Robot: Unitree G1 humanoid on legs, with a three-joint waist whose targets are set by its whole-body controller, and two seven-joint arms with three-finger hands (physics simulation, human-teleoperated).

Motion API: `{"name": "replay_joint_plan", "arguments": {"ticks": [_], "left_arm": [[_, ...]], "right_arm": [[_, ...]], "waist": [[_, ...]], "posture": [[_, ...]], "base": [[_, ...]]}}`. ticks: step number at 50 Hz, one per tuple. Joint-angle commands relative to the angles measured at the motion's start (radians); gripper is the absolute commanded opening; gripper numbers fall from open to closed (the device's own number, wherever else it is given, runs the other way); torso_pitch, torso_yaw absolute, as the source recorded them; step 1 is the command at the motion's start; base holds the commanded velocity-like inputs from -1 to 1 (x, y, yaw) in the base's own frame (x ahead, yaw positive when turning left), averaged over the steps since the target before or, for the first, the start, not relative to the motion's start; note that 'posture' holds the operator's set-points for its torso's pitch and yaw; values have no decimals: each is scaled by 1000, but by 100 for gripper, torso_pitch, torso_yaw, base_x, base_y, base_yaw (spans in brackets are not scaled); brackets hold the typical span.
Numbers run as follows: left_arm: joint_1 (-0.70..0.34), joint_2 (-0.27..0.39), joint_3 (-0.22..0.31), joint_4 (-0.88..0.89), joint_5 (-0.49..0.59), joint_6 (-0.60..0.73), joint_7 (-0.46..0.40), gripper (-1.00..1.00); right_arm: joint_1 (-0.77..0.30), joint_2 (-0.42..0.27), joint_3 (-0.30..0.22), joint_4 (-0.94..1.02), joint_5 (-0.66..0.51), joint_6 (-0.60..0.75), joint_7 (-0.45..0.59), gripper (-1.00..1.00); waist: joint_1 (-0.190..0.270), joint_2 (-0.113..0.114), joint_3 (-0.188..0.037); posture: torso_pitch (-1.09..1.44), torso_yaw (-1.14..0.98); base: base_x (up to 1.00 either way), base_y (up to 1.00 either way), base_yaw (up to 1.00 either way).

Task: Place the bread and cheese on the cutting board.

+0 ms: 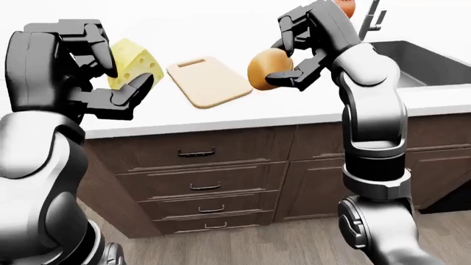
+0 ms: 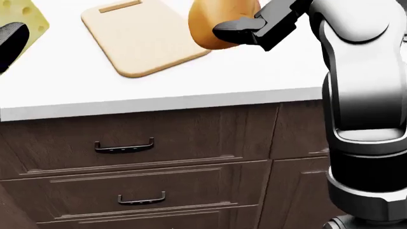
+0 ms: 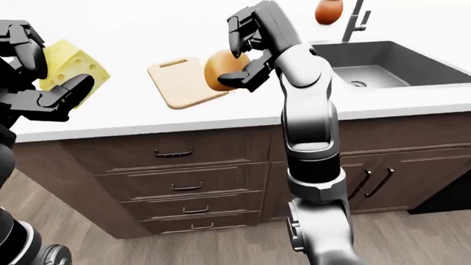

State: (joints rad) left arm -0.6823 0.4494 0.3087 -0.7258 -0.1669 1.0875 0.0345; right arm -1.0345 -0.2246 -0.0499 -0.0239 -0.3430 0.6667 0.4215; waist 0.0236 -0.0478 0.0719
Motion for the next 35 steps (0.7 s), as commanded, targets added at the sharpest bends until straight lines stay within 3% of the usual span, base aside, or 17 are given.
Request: {"name": "replay_joint_plan", "arguments": {"ticks": [1,3,4,6,7,8,9,11,17,18,20,21,23,26,29,30,35], "left_arm": [[-30,19,13,-4,5,-27,4,-100],[-30,19,13,-3,6,-29,3,-100],[-29,19,13,-2,6,-30,3,-100],[-28,18,12,0,8,-34,2,-100],[-27,18,12,1,9,-37,2,-100],[-28,18,13,3,9,-37,1,-100],[-27,18,13,3,9,-37,1,-100],[-28,17,13,4,9,-38,1,-100],[-36,19,12,0,10,-26,1,-100],[-39,20,13,2,10,-25,1,-100],[-39,21,13,4,10,-26,1,-100],[-40,21,14,2,9,-24,1,-100],[-37,20,16,1,9,-26,2,-100],[-41,22,18,1,6,-22,4,-100],[-43,23,20,-4,2,-15,6,-100],[-43,24,20,-5,1,-14,7,-100],[-39,25,21,-1,-2,-22,8,-100]], "right_arm": [[-41,-2,-5,-10,-2,-15,-11,-100],[-43,1,-9,-9,5,-11,-18,-100],[-43,1,-8,-10,6,-9,-19,-100],[-38,2,-7,-16,11,-11,-20,-100],[-37,3,-9,-20,16,-12,-21,-100],[-36,2,-8,-21,17,-11,-22,-100],[-35,2,-8,-21,19,-12,-23,-100],[-35,2,-8,-21,23,-17,-25,-100],[-34,1,-9,-28,34,-10,-31,-100],[-38,-1,-11,-31,36,-6,-32,-100],[-41,-2,-12,-32,38,-2,-35,-100],[-40,-4,-12,-32,38,-2,-38,-100],[-37,-5,-12,-33,40,-6,-41,-100],[-47,-5,-10,-45,41,4,-43,-100],[-47,-3,-6,-67,39,9,-45,-100],[-44,-2,-3,-73,36,10,-44,-100],[-43,8,7,-96,23,23,-36,-100]], "waist": [[11,-5,-8],[2,1,-20],[4,-2,-46],[-7,25,-34],[-10,48,-34],[-11,85,-43],[-22,80,-56],[-12,107,-16],[-12,66,25],[-10,50,22],[-21,-15,-10],[-25,34,4],[-31,45,-16],[-34,66,-28],[-44,113,-40],[-42,91,-33],[-37,84,-44]], "posture": [[0,0],[0,0],[0,0],[0,0],[0,0],[0,0],[0,0],[0,0],[0,0],[0,0],[0,0],[0,0],[0,0],[0,0],[0,0],[0,0],[0,0]], "base": [[86,0,0],[23,0,0],[0,0,0],[0,0,0],[0,0,0],[0,0,0],[0,0,0],[0,0,0],[0,0,0],[0,0,0],[0,0,0],[0,0,0],[0,0,0],[0,0,0],[0,0,0],[0,0,0],[0,0,0]]}}
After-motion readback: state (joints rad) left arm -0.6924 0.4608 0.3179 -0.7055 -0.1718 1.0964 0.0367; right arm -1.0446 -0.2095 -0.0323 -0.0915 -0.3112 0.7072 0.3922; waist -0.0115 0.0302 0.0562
